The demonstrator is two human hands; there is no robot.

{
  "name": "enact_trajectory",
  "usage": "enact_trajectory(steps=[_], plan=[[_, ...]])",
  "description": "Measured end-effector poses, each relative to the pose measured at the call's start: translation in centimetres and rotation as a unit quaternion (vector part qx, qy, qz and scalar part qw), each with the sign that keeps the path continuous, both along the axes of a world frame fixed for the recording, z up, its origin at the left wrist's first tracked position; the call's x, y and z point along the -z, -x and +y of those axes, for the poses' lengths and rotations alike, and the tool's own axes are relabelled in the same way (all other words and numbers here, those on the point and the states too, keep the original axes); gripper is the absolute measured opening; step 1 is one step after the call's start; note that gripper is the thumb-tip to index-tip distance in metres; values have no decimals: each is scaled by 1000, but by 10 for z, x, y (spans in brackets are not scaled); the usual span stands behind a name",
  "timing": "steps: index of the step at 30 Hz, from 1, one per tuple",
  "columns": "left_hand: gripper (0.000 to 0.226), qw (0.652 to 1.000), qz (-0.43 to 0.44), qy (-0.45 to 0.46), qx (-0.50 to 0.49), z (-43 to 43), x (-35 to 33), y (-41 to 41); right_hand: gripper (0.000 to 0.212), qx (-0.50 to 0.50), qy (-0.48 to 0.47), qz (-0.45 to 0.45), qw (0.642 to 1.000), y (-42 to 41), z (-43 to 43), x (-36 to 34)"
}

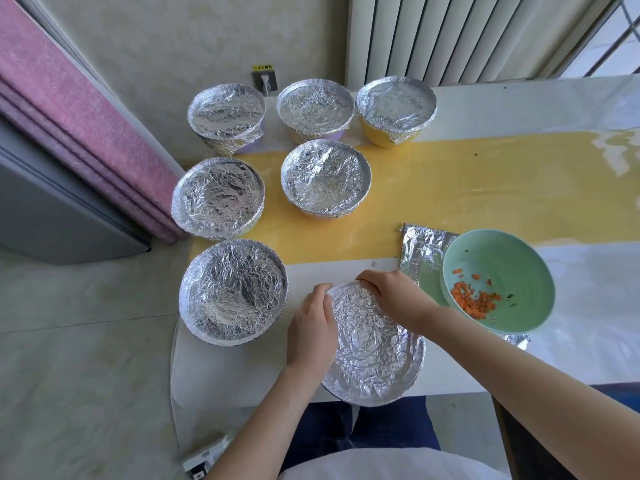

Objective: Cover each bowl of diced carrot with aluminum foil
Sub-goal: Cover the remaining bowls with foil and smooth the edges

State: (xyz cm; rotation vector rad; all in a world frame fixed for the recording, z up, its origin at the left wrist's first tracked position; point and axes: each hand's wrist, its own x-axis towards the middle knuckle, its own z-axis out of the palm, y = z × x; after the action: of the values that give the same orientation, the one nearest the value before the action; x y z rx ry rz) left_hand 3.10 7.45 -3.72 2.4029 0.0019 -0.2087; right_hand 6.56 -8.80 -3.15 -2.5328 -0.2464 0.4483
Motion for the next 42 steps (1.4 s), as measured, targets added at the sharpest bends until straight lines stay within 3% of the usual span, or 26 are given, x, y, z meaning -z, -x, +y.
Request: enact_trajectory(steps=[5, 12, 17, 21, 25, 28, 34, 42], plan=[[27, 999, -16, -34, -3, -2, 2, -4, 17, -42, 97, 30, 994, -4, 1, -3], [24, 999, -35, -6, -14, -3, -3, -4, 22, -53, 49, 14, 997, -10, 14, -3], [24, 999, -40, -8, -12, -5, -6, -2, 28, -45, 79, -16, 996, -5, 14, -5], [26, 999, -39, -2, -23, -5, -3, -1, 32, -99, 108, -7, 989, -4, 17, -14], [28, 999, -38, 7, -28, -4, -1, 1, 26, -104, 131, -18, 986, -6, 20, -12], [32, 999, -32, 13, -31, -3, -2, 4, 16, -94, 85, -25, 992, -4, 17, -6], [54, 999, 18, -49, -13, -3, -6, 13, 33, -15, -13, -8, 1000, 7, 1, -1], [31, 999, -22, 20, 22, -6, -1, -6, 29, 24, -29, 1, 999, 4, -4, 4]])
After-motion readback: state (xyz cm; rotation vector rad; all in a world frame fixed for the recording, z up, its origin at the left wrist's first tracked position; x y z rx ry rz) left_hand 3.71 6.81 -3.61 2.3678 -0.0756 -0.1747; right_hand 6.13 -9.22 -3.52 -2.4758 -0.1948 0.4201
